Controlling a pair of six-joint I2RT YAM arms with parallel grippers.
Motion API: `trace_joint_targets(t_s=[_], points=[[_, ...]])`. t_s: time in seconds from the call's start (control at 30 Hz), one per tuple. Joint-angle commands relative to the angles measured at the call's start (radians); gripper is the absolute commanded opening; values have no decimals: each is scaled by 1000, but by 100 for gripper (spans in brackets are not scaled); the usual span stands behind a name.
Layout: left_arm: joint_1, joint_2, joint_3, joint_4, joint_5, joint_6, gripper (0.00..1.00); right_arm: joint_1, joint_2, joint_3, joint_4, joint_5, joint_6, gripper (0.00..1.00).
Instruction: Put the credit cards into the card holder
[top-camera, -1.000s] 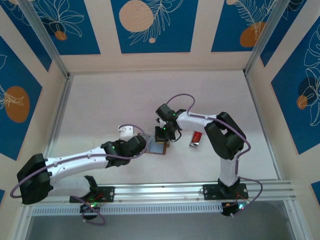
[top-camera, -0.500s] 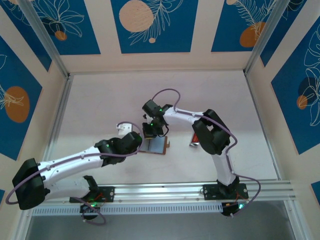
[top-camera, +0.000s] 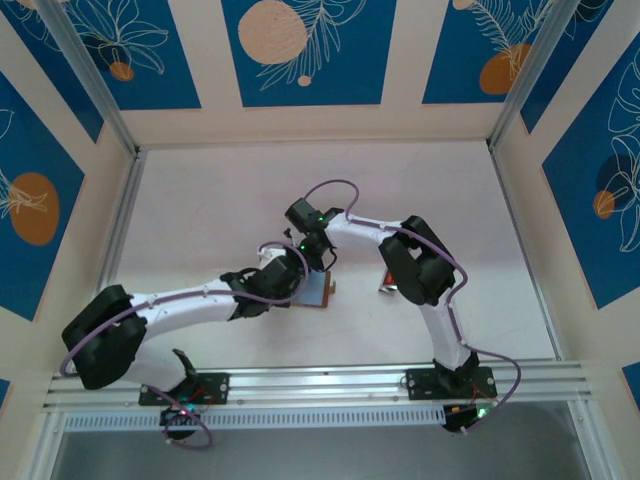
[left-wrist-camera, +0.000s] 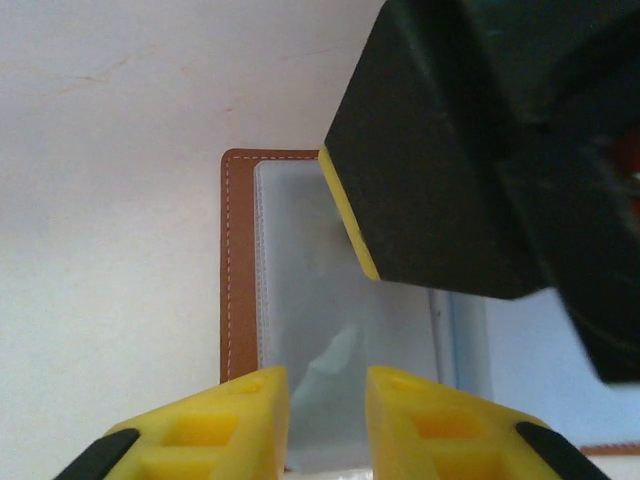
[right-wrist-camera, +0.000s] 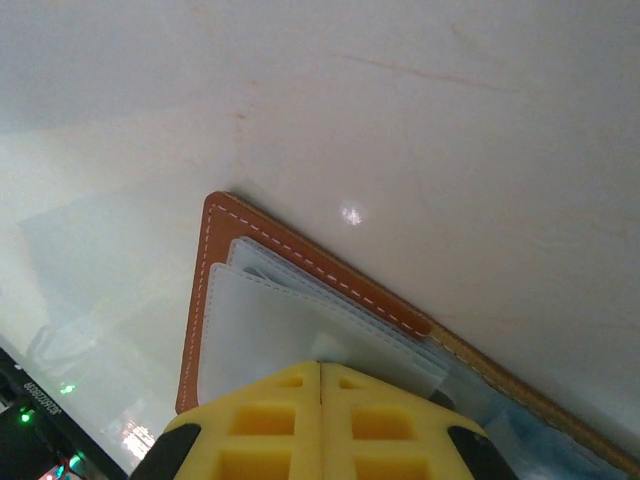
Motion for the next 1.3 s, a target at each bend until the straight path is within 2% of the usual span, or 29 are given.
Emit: trace_joint_targets(t_s=[0.0, 0.37, 0.7, 0.93, 1.03, 1.27], points=[[24, 32, 0, 66, 29, 4, 24, -12, 14, -36, -25, -29, -5, 4], [53, 149, -38, 128, 24, 10, 13, -30, -76, -50, -28, -26, -35, 5], [49, 141, -70, 147, 44, 8, 11, -34, -232, -139, -81, 26, -40, 10], [33, 123, -70, 126, 30, 5, 10, 9, -239, -297, -24, 59, 17, 7], [-12, 127, -28, 62, -35, 20, 10, 10, -232, -339, -7, 77, 38, 6], [-43, 140, -10, 40, -46, 11, 11, -43, -227, -361, -45, 170, 40, 4]])
